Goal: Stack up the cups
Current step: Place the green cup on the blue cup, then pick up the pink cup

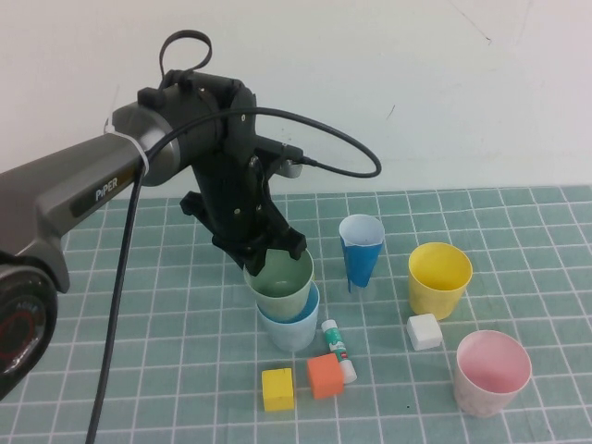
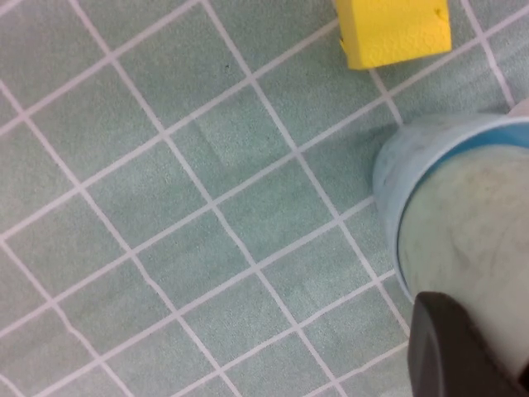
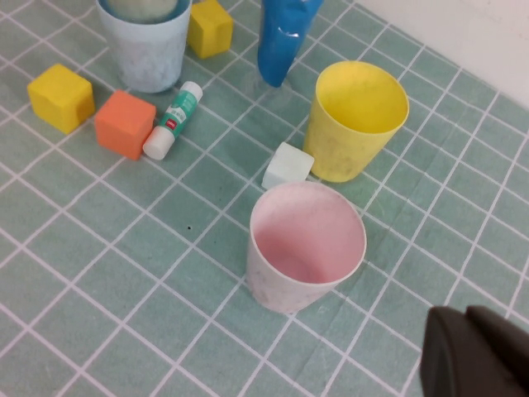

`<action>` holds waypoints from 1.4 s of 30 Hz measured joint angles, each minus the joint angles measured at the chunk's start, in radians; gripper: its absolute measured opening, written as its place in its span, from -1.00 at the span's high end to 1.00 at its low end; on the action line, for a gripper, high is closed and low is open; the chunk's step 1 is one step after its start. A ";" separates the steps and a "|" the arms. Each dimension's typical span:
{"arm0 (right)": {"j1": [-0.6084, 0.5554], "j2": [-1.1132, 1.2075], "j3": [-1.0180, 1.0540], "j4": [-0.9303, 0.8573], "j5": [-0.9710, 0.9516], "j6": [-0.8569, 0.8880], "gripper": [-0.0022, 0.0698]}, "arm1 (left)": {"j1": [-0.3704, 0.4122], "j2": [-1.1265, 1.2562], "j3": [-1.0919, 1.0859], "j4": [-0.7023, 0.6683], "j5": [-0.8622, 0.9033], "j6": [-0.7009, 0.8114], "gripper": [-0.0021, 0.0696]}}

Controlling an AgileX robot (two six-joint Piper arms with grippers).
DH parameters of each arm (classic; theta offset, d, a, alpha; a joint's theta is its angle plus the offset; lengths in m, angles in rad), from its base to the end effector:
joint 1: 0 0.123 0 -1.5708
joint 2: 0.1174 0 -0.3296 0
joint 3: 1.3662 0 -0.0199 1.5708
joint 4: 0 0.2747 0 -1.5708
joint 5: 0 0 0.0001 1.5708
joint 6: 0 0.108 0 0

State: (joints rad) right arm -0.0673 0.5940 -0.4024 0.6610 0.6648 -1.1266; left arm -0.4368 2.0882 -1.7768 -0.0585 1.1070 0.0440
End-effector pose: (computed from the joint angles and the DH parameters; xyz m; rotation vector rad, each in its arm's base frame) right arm 0.1071 0.0338 0.2681 -0.7478 2.0409 0.0673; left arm 0.4446 -0.2138 0.2419 0.6656 2.8368 -0.1477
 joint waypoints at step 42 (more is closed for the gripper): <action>0.264 0.696 -0.334 -0.325 0.076 0.081 0.94 | 0.002 -1.140 0.940 0.097 -0.634 0.018 0.94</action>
State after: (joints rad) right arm 0.1967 1.2904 -0.7367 0.3364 0.7406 -1.0452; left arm -0.4347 0.9487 -0.8363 0.0385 0.4730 0.0619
